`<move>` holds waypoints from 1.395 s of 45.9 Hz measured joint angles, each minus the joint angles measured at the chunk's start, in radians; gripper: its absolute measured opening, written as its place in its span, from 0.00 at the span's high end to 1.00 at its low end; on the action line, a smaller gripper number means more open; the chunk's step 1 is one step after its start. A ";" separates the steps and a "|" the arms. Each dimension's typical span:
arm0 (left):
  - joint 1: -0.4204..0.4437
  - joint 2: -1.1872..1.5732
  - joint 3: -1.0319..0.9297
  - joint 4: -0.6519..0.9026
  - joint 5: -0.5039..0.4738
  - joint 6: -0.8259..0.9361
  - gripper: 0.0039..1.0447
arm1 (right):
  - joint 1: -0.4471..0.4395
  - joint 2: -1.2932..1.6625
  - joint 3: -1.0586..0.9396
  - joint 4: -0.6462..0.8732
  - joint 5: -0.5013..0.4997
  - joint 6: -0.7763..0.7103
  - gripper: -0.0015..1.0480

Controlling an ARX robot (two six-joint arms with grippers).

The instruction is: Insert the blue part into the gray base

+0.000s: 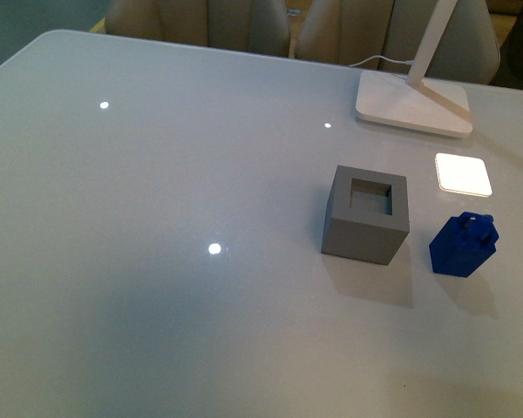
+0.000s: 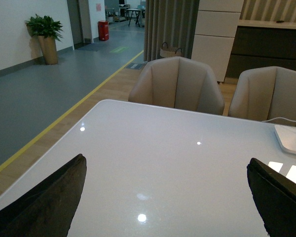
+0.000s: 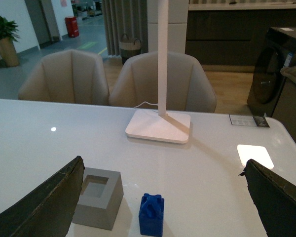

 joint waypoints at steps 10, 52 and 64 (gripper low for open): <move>0.000 0.000 0.000 0.000 0.000 0.000 0.07 | 0.000 0.000 0.000 0.000 0.000 0.000 0.09; 0.000 0.000 0.000 0.000 0.000 0.000 0.07 | 0.035 1.369 0.624 -0.095 0.211 0.294 0.09; 0.000 0.000 0.000 0.000 0.000 0.000 0.07 | 0.037 1.791 0.876 -0.135 0.116 0.296 0.09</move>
